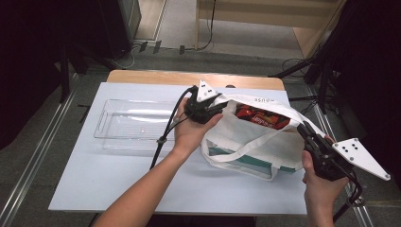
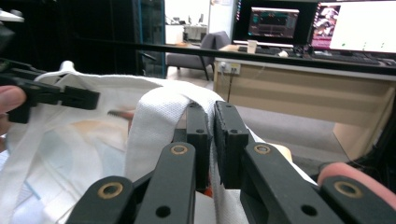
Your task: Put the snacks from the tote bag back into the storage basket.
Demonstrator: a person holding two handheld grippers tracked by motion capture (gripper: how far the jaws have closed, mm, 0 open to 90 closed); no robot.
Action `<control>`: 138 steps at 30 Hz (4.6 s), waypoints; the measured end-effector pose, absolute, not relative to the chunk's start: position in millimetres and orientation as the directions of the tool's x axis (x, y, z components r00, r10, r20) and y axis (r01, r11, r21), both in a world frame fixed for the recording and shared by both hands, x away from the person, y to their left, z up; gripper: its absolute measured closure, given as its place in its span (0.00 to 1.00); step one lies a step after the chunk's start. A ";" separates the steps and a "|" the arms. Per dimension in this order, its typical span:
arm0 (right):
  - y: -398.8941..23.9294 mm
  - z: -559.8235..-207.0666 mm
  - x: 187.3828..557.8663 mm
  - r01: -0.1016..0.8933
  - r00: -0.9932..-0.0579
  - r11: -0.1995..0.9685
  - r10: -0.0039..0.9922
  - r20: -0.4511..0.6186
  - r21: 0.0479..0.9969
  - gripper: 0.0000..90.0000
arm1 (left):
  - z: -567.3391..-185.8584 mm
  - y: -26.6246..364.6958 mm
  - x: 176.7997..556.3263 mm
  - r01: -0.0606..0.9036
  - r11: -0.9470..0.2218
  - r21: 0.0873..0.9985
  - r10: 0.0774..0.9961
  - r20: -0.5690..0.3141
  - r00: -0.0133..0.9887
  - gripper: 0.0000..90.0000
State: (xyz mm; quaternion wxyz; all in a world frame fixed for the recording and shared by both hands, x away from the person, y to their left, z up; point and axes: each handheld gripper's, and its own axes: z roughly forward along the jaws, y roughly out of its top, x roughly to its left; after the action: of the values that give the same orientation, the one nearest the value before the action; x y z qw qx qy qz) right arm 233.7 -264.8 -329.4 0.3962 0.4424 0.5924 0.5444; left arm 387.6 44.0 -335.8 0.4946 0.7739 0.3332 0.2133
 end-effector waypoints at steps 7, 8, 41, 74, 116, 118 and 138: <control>-266.6 -335.9 237.7 0.108 -0.290 0.013 0.957 0.019 0.994 0.96 | -360.3 31.6 413.0 0.404 -0.283 0.870 0.742 -0.069 0.667 0.75; -266.8 -335.9 237.6 0.109 -0.290 0.013 0.957 0.020 0.994 0.96 | -362.6 30.5 411.2 0.397 -0.308 0.864 0.722 -0.060 0.690 0.82; -279.4 -320.8 243.8 0.061 -0.257 -0.013 0.966 0.028 0.998 0.99 | -310.2 67.9 365.8 0.271 -0.221 0.937 0.456 -0.146 0.878 0.83; -295.5 -365.6 279.3 0.253 -0.129 -0.013 0.991 0.047 0.967 1.00 | -413.2 26.0 417.0 0.573 -0.328 0.751 0.601 -0.302 0.740 0.79; -284.0 -395.1 244.8 0.131 -0.175 -0.186 0.962 0.208 0.974 0.55 | -467.1 41.0 355.7 0.374 -0.163 0.913 0.680 -0.171 0.713 0.73; -273.7 -394.8 247.5 0.167 -0.198 -0.159 0.961 0.192 0.973 0.43 | -467.2 41.1 354.9 0.367 -0.166 0.915 0.683 -0.162 0.712 0.72; -298.3 -407.1 288.6 0.248 0.036 -0.248 0.968 0.247 0.936 0.99 | -468.5 44.1 353.9 0.372 -0.159 0.914 0.678 -0.173 0.714 0.63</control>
State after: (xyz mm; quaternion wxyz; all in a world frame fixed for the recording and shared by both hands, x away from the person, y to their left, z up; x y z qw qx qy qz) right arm 288.6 -298.3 -407.1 0.3669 0.6190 0.4912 0.4909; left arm 353.9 44.1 -468.5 0.5453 0.7482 0.3509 0.1402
